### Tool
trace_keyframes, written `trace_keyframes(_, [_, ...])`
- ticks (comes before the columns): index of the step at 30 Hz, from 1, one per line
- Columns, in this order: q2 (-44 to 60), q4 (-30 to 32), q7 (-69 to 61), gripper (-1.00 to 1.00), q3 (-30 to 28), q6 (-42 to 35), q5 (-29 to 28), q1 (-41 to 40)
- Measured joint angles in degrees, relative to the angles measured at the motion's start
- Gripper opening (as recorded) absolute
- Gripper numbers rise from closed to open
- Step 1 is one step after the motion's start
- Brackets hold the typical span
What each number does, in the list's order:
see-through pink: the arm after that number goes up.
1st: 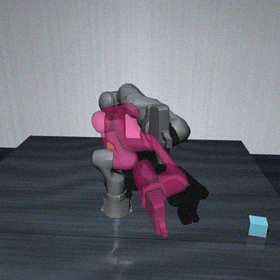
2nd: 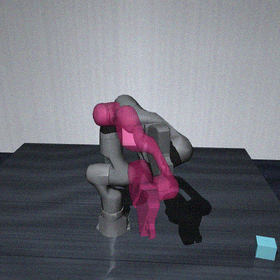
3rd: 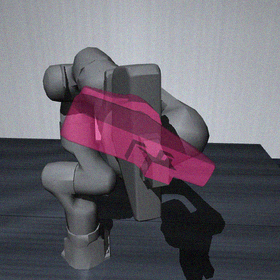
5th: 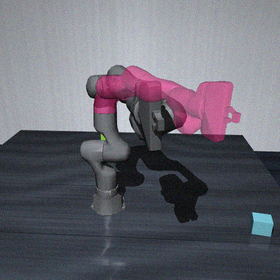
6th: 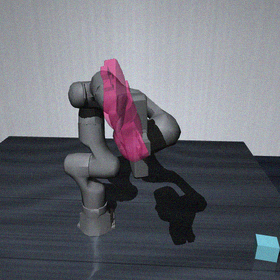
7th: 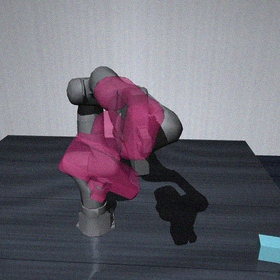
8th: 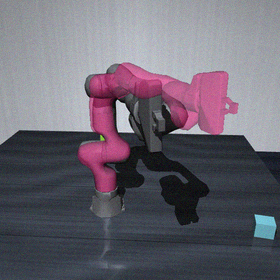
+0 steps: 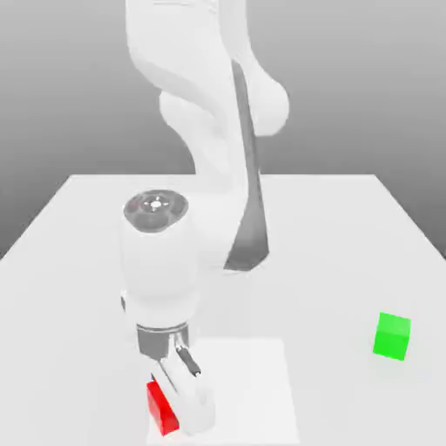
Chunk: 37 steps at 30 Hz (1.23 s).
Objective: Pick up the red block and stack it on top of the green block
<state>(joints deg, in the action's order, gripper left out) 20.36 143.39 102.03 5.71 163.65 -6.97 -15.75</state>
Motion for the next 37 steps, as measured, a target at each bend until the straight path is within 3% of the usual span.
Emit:
trace_keyframes(4, [0.0, 0.0, 0.0, -1.00, 0.0, 0.0, 0.0, 0.0])
trace_keyframes(10, [-10.3, 1.9, -0.8, -1.00, 2.9, -8.3, 3.8, 0.1])
trace_keyframes(24, [-21.7, 9.3, 36.6, -1.00, 20.7, -11.9, 8.6, 31.9])
trace_keyframes(27, [-19.7, 9.5, 41.0, -1.00, 19.4, -9.9, 6.1, 36.7])
trace_keyframes(34, [-10.4, 9.1, 48.3, -1.00, 13.7, -1.9, -3.7, 36.8])
trace_keyframes(35, [-9.7, 9.1, 48.9, 1.00, 13.2, -1.3, -4.5, 37.1])
trace_keyframes(37, [-9.7, 9.1, 48.9, 1.00, 13.2, -1.3, -4.5, 37.1])
